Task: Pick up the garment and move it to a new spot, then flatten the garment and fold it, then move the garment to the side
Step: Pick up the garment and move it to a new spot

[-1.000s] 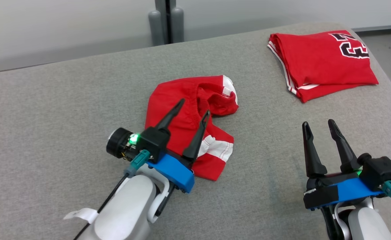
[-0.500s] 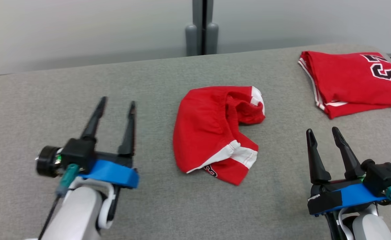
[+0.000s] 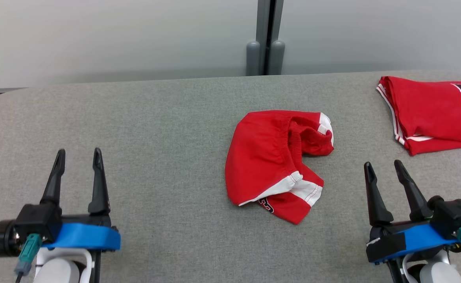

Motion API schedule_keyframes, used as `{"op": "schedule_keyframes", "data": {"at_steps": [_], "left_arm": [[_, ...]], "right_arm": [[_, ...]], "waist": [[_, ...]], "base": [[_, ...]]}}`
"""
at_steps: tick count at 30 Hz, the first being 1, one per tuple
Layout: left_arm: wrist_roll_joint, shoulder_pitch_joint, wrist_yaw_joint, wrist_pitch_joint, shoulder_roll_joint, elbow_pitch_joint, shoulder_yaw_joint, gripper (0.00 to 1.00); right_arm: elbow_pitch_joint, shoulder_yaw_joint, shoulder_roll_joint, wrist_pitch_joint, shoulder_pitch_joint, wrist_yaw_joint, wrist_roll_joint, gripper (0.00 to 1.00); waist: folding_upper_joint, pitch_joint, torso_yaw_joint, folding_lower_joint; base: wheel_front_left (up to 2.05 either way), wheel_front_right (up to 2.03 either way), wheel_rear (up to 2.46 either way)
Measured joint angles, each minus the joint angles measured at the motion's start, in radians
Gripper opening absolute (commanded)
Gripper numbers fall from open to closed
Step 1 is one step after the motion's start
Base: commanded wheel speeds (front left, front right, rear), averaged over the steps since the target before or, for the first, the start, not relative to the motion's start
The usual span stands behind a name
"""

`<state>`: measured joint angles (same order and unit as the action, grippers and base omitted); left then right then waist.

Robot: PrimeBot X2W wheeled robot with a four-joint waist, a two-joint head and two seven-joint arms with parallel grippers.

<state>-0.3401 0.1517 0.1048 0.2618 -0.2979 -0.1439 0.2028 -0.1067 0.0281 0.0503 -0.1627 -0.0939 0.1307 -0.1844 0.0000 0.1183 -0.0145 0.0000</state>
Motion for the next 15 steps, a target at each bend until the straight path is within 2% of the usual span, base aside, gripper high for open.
{"op": "schedule_keyframes", "data": {"at_steps": [15], "left_arm": [[0.018,-0.127,-0.053,0.0,0.048,-0.019,-0.042,1.0]], "right_arm": [[0.002,0.007,0.0,0.031,0.063,0.0,0.0,1.0]], "waist": [[0.0,-0.05,0.022,-0.0001]], "base": [[0.0,0.0,0.0]]}}
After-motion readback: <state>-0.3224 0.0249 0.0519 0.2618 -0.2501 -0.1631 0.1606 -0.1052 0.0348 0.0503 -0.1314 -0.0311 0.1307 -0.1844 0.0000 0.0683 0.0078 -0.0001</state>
